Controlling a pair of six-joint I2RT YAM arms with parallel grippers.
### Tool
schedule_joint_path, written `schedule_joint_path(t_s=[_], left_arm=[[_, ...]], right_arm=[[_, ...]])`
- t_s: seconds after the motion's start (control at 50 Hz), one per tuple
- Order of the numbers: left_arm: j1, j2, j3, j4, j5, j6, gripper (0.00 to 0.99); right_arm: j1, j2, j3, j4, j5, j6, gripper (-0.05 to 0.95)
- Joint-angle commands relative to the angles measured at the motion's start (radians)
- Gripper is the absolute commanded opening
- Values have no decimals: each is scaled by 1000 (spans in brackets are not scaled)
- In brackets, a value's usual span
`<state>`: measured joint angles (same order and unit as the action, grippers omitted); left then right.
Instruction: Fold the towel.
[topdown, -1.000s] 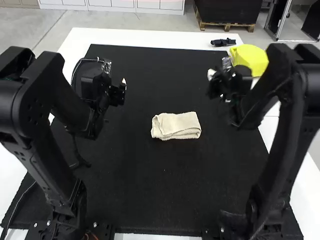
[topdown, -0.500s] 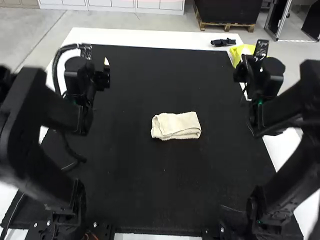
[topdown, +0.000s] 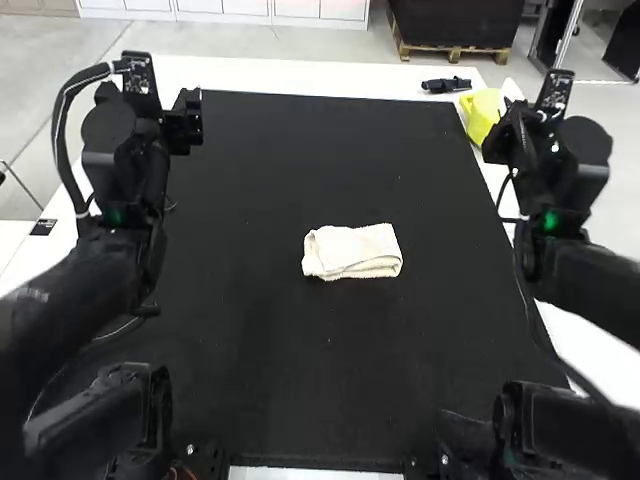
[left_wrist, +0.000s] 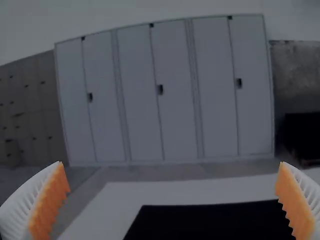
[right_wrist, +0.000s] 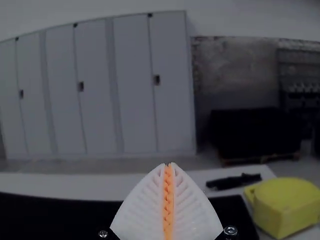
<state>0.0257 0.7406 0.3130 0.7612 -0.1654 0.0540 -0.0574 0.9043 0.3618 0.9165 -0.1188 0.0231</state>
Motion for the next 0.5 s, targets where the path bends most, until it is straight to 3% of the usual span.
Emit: schedule_joint_path(t_s=[0.0,0.24,0.48], left_arm=[[3,-124,-18,-7,-8,-9,962],[2,-376,-64,-46,-5,-9,962],[2,-593,-107,-151,23,-6,962]], right_arm=[[-41,-142,2,-70,-59,34,-18],[-110,-351,-1,-219,-139,58,-18],[-125,-486,-9,-324,-228,109,-18]])
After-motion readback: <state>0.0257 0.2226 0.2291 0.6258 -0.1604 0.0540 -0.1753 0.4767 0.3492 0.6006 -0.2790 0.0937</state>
